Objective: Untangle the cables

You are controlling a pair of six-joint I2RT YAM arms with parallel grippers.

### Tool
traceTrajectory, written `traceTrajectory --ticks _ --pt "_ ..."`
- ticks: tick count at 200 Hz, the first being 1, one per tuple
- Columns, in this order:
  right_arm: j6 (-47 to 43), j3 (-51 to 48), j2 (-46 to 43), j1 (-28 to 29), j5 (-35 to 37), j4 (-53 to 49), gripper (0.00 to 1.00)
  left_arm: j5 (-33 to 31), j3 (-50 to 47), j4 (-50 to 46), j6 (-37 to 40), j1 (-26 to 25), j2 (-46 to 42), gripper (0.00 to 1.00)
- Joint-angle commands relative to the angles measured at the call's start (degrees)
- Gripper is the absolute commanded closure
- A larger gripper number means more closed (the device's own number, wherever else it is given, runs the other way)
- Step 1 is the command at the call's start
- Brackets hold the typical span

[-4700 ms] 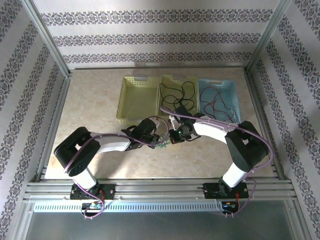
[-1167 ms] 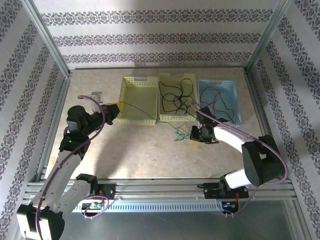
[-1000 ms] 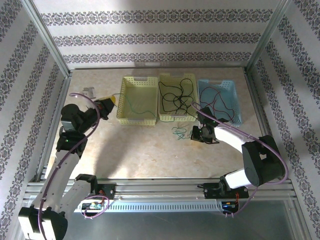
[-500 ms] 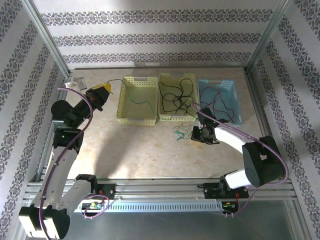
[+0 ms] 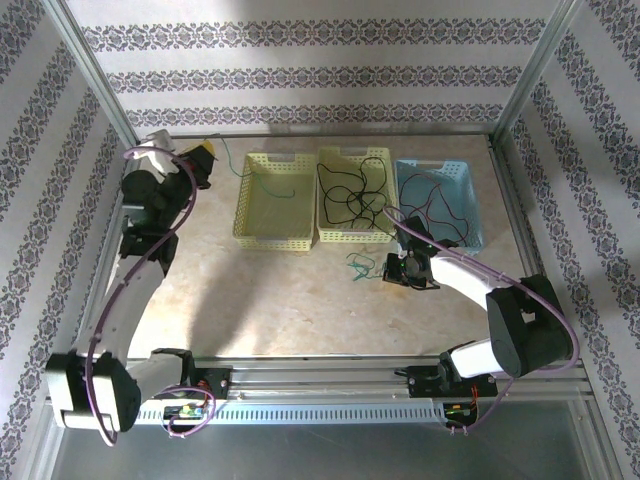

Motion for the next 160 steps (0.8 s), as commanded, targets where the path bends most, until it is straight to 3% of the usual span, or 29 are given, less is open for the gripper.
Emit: traceTrajectory --ticks 1,86,160 --pt "0.99 -1.34 -1.21 -0.64 0.49 -2.86 1.00 -1.84 0.01 1.83 3.24 -2.31 2.78 1.00" --pt "-0.59 1.07 -2.50 1.76 0.70 -3.52 1.00 -10.27 1.68 -4.05 9.47 -16.09 21.72 1.00" --pt "-1.73 1.82 -5.66 4.10 2.75 -5.63 1.00 -10.60 13.20 -10.49 7.86 -17.19 40.80 1.00"
